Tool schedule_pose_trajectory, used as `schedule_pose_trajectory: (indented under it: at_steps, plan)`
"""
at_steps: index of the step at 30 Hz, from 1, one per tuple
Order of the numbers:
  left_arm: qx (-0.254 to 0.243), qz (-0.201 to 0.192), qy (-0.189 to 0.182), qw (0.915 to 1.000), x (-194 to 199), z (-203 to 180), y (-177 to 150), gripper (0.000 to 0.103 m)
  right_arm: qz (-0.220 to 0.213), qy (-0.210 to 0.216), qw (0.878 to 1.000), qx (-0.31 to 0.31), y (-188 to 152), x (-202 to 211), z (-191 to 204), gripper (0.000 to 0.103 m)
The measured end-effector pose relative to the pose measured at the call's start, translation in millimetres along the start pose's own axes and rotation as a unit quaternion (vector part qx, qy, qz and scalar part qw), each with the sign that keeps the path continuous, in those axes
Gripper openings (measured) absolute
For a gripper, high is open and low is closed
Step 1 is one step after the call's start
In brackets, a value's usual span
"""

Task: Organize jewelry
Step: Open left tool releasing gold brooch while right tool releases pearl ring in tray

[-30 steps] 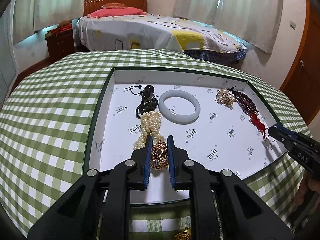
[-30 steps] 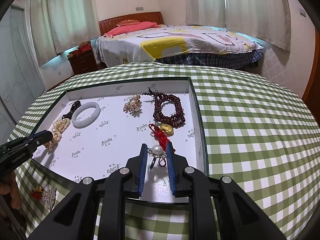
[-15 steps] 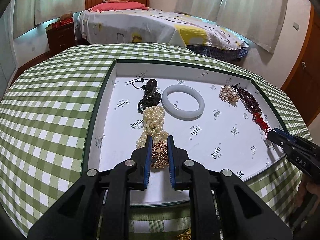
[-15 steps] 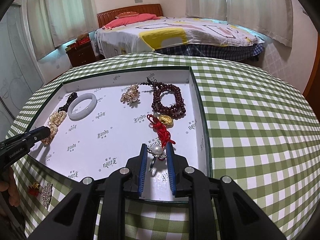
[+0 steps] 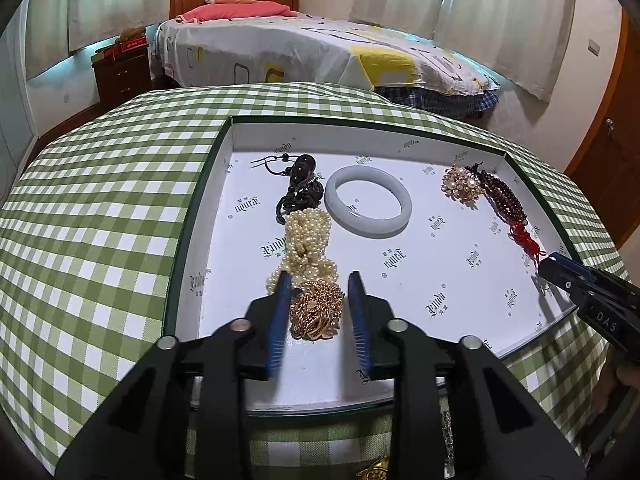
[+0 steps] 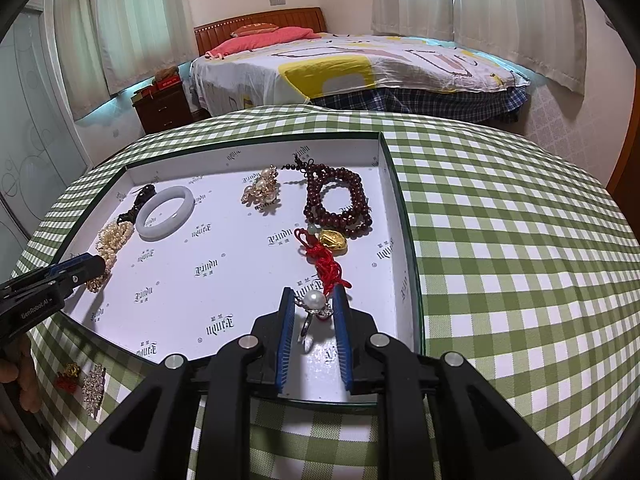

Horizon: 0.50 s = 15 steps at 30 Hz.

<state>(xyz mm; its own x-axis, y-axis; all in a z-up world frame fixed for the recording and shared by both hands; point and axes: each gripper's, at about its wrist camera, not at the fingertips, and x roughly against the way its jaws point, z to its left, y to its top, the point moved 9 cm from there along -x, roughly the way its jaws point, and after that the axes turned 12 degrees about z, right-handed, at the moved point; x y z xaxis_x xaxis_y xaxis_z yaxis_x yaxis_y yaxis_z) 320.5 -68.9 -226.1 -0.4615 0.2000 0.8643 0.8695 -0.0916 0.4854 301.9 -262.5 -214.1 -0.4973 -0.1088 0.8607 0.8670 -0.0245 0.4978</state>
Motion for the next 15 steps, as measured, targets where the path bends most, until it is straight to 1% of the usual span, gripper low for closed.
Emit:
schedule_pose_trajectory:
  at_steps: [3,5,7,9,15]
  plan:
    - [-0.001,0.0,-0.002,1.0,0.1,-0.8,0.1,0.031,-0.002,0.001,1.0,0.0,0.4,0.7,0.8,0.028]
    - [-0.005,-0.001,-0.003,1.0,0.8,-3.0,0.1,0.035,-0.004,0.001,1.0,0.001,1.4,1.3,2.1,0.031]
    - [-0.011,-0.004,-0.002,0.9999,1.7,-5.6,0.3,0.041,-0.004,0.001,1.0,0.002,1.5,1.7,2.4,0.032]
    - [-0.016,-0.007,-0.002,0.9998,2.5,-8.8,0.5,0.044,-0.004,0.002,1.0,0.001,1.6,1.9,2.5,0.032]
    - [-0.019,-0.009,-0.004,0.9998,3.3,-13.8,0.1,0.05,-0.006,0.003,1.0,0.001,2.0,3.4,2.1,0.036]
